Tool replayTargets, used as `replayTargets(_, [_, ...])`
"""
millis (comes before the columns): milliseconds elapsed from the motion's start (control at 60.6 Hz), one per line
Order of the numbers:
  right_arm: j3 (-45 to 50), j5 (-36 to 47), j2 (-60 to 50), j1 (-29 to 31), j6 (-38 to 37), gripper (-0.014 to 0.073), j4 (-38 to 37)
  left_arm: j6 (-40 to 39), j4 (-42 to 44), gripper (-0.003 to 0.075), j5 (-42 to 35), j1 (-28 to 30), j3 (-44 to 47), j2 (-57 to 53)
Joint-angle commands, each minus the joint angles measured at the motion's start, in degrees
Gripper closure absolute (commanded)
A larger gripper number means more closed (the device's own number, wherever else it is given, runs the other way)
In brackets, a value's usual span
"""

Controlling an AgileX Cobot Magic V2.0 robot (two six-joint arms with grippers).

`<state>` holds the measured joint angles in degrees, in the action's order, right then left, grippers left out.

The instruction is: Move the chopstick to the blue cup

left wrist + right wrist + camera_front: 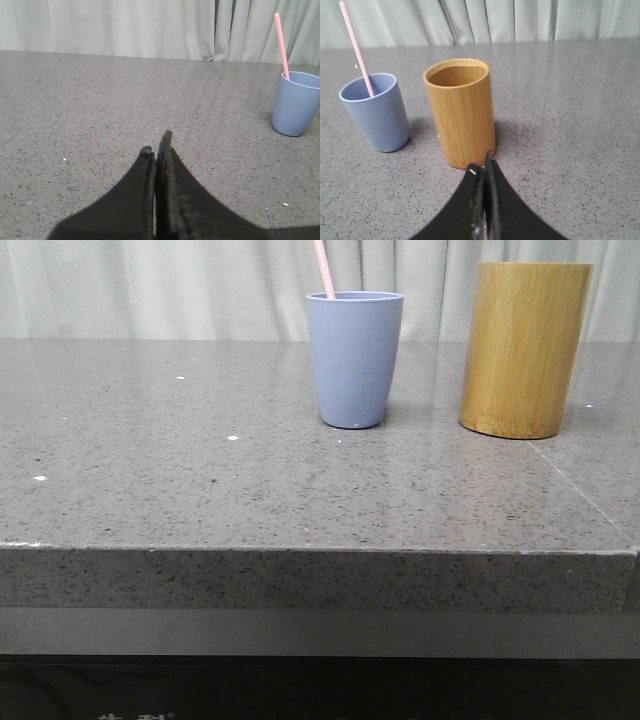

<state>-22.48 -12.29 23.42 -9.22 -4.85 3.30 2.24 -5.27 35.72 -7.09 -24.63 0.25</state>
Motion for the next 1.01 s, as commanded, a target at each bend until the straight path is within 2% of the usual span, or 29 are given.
replayTargets(0, [1.9,6.9,-5.3,0.5,0.1,0.0660,0.4,-0.4,-0.7,0.0738,-4.7,0.2,-1.3,0.8])
replayTargets(231, [5.1,6.6,-13.2,0.5,0.1,0.0660,0.4,-0.4,-0.7,0.0738,-4.7,0.2,-1.3,0.8])
replayTargets(991, [5.1,6.5,-13.4,0.5,0.1,0.0660,0.4,-0.4,-0.7,0.0738,-4.7,0.2,-1.3,0.8])
